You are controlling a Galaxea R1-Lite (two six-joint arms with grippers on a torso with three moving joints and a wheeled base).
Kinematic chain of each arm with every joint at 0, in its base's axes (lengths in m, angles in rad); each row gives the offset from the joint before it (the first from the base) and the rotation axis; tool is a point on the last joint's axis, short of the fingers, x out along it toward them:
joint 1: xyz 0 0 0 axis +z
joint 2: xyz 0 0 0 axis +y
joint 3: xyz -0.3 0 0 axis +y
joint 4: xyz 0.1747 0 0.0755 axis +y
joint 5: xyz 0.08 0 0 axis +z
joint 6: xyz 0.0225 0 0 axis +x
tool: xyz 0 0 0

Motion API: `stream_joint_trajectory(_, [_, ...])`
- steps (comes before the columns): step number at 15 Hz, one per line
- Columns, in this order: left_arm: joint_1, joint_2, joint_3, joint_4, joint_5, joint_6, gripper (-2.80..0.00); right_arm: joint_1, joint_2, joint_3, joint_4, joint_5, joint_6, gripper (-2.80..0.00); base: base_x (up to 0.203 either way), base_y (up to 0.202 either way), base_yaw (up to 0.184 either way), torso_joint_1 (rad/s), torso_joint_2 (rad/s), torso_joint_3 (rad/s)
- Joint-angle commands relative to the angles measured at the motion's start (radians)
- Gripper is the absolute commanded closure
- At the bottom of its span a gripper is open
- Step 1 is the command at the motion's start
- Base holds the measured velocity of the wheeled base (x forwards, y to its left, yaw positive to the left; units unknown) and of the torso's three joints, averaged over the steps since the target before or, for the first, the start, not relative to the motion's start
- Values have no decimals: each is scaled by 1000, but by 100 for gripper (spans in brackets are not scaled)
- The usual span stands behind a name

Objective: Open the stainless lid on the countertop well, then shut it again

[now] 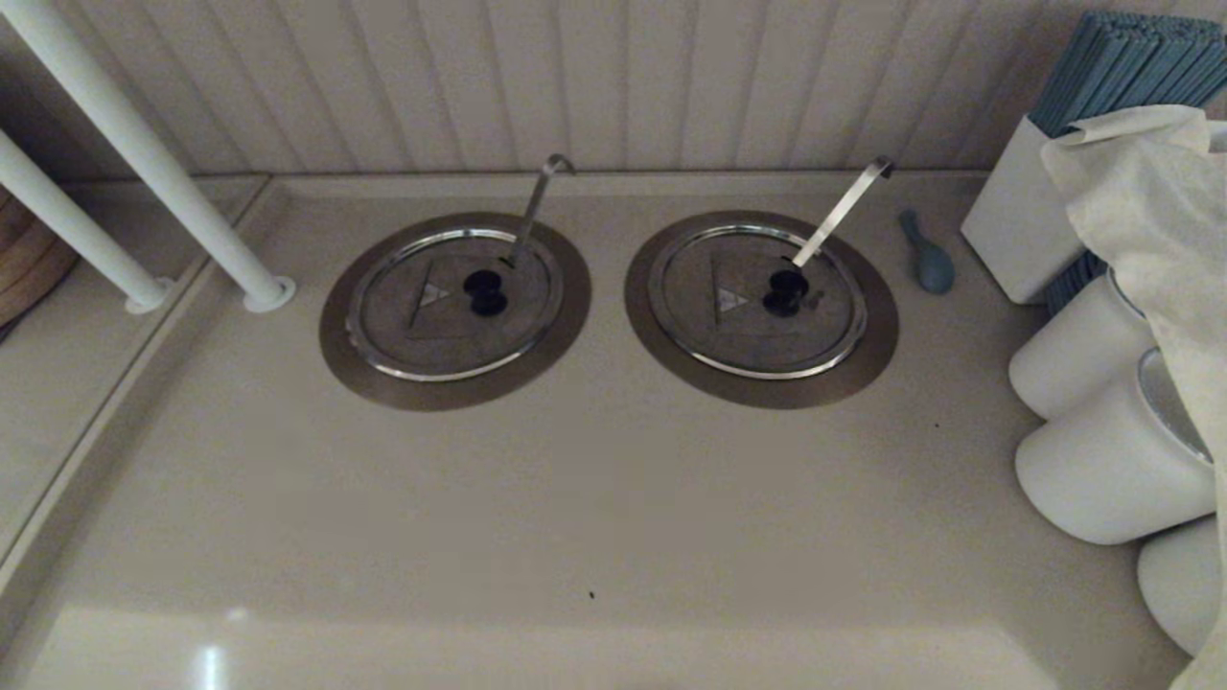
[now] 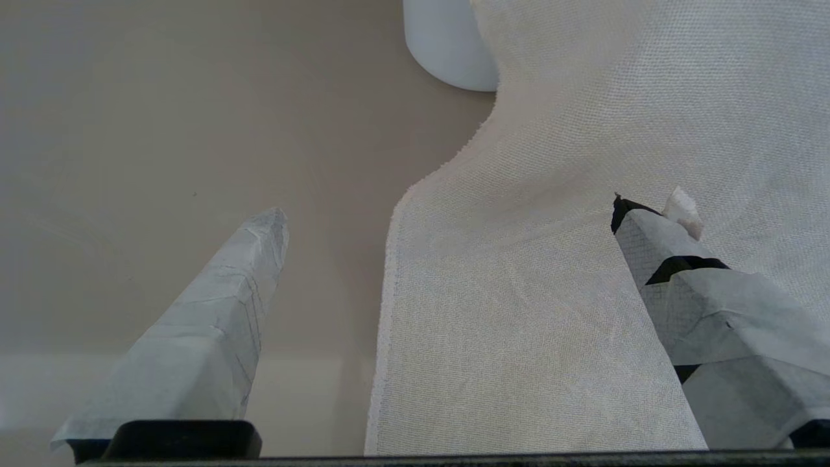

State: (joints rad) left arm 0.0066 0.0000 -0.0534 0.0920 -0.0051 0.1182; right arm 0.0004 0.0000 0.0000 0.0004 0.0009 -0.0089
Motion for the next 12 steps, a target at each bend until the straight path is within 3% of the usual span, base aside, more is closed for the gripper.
stream_joint_trajectory(1, [0,6,10,11,-76,-3,0,1,0,0,0,1,0,-280,0,0,0,0,0,0])
stream_joint_trajectory(3, [0,2,21,-4,-21,-11,0,1,0,0,0,1,0,-280,0,0,0,0,0,0])
stream_joint_trajectory(6, [-2,2,20,-5,-21,-49,0,0,0,0,0,1,0,-280,0,0,0,0,0,0])
stream_joint_trajectory(12, [0,2,20,-5,-18,-54,0,1,0,0,0,2,-8,-280,0,0,0,0,0,0])
